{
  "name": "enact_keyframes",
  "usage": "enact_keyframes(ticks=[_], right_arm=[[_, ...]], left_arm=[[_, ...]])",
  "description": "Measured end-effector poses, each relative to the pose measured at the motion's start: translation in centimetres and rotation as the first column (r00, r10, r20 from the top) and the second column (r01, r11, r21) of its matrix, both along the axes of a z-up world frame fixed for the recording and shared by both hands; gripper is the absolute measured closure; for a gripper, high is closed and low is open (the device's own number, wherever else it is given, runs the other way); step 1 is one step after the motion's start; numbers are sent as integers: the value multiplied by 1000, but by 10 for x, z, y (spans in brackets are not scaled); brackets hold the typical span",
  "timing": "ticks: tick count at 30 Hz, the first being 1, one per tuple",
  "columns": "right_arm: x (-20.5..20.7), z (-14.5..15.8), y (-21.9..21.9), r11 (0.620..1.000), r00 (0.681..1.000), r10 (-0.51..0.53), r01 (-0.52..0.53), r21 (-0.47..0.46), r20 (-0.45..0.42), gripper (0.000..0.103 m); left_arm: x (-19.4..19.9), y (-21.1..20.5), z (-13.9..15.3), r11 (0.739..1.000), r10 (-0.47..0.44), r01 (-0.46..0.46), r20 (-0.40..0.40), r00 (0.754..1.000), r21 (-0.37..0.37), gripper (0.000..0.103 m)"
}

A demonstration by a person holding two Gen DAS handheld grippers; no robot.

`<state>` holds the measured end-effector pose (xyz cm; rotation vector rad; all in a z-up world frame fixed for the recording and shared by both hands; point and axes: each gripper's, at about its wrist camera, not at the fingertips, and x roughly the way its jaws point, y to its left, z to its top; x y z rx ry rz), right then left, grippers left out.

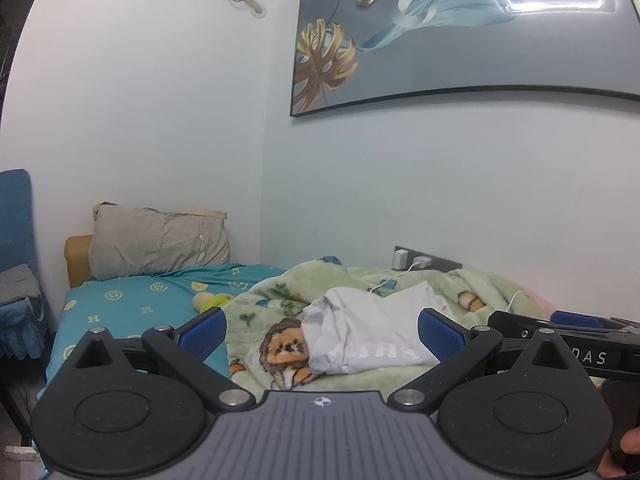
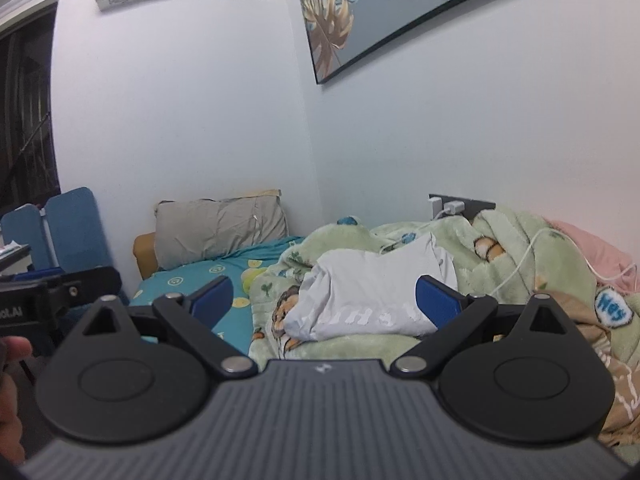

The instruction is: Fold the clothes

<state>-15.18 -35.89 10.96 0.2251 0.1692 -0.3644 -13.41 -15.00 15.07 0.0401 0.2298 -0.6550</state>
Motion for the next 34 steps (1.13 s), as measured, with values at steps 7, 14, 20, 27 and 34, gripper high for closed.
enact_keyframes(ticks=[7,14,20,27,34], right_arm=[[3,-19,14,999,999,-35,35,-27,-16,4],[6,-30,28,996,998,-56,55,-71,-12,3],[10,-37,40,996,999,-47,46,-80,-14,4],[11,-40,46,995,999,-39,38,-92,-11,4],[12,-40,47,995,999,-38,37,-90,-19,4]], left_arm=[[6,8,-21,1000,10,-10,4,1000,-7,0],[9,13,-37,1000,12,-12,7,1000,-24,0],[11,20,-43,998,26,-25,12,1000,-54,0],[15,31,-47,996,58,-58,-1,998,-61,0],[15,37,-49,996,71,-72,-8,997,-59,0]])
